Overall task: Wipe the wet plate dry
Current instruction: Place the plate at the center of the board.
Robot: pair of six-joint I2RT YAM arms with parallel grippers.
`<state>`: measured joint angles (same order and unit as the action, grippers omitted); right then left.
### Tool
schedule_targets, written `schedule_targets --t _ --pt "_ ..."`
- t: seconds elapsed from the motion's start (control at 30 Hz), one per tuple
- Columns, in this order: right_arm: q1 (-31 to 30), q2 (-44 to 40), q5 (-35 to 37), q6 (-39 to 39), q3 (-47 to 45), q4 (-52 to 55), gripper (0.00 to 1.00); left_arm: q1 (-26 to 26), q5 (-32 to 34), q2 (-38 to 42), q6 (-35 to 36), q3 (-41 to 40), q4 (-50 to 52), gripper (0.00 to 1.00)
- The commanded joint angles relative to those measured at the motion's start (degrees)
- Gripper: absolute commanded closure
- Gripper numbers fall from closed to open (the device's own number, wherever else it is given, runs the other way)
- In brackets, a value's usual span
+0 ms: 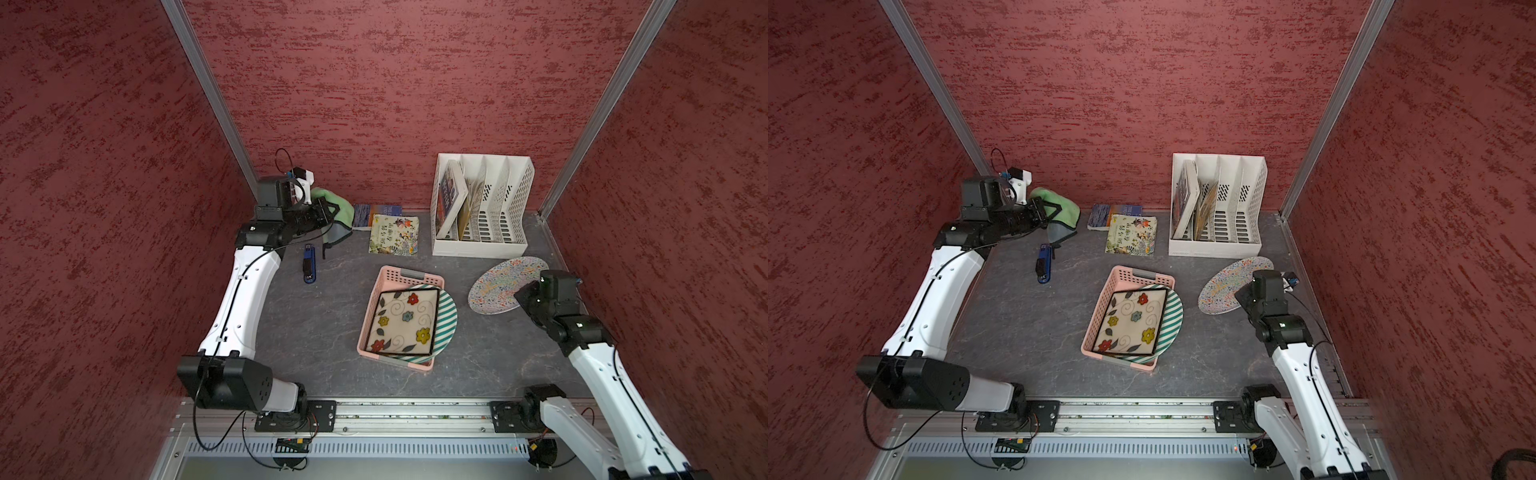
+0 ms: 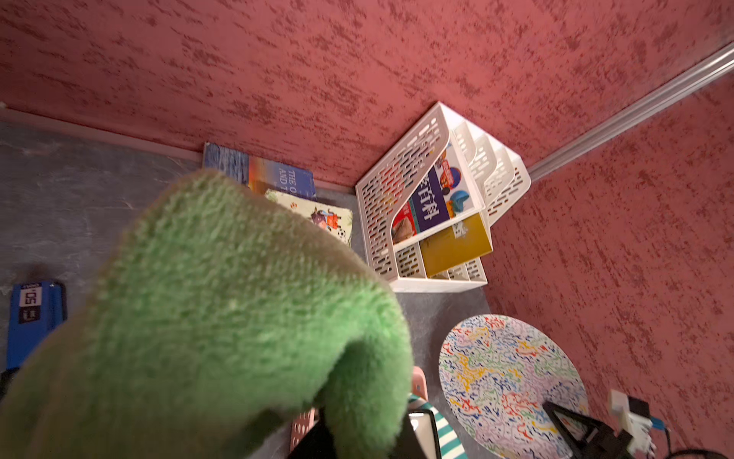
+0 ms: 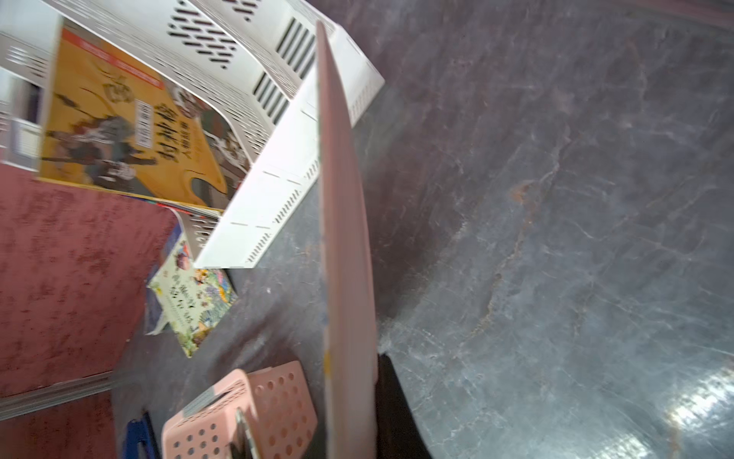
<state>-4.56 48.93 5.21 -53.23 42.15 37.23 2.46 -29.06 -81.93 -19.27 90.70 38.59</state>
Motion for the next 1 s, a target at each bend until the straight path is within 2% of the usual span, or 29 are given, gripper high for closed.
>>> schedule_targets --t 0.0,0.2,0.3,0.43,0.57,0.63,0.67,0.7,0.87,0.93,0.97 --pt "0.49 3.20 -7.25 1.67 -0.35 -10.23 1.00 0.89 -3.36 1.11 2.67 -0.26 -0.29 1.00" --pt "0.43 8.96 -10.21 -3.00 -6.60 -17.19 1.00 1.08 -5.54 0.92 1.26 -1.22 -1.47 1.00" --pt "0.44 12.21 -9.14 -7.56 -9.60 -13.60 0.99 1.06 -6.16 0.90 0.22 -1.52 -2.31 1.00" --pt "0.43 17.27 -9.08 -8.83 -12.71 -9.60 0.88 1.11 -6.36 0.89 -0.57 -1.92 -3.24 1.00" --pt "0.44 21.28 -8.15 -6.51 -12.13 -8.62 0.80 1.07 -6.48 0.54 -0.86 -2.25 -3.43 1.00" --pt "0.43 22.00 -6.27 -5.43 -10.54 -6.85 0.66 1.12 -6.45 0.33 -0.88 -2.85 -3.61 1.00" --pt "0.50 22.01 -5.30 -4.70 -9.61 -5.74 0.56 1.14 -6.48 0.30 -0.94 -3.26 -3.86 1.00" --pt "0.53 21.65 -4.43 -3.58 -8.53 -4.80 0.53 1.02 -6.45 0.23 -0.95 -3.72 -4.01 1.00" --pt "0.56 16.59 0.79 2.75 0.80 1.25 0.45 0.91 -4.35 -0.44 2.70 -7.04 -2.36 1.00" --pt "0.56 14.03 0.87 6.03 4.96 2.65 0.37 0.96 -3.36 -1.03 4.04 -8.46 -0.86 1.00" --pt "0.50 13.17 -0.56 7.57 6.99 3.11 0.36 1.06 -2.96 -1.25 4.37 -9.36 -0.25 1.00"
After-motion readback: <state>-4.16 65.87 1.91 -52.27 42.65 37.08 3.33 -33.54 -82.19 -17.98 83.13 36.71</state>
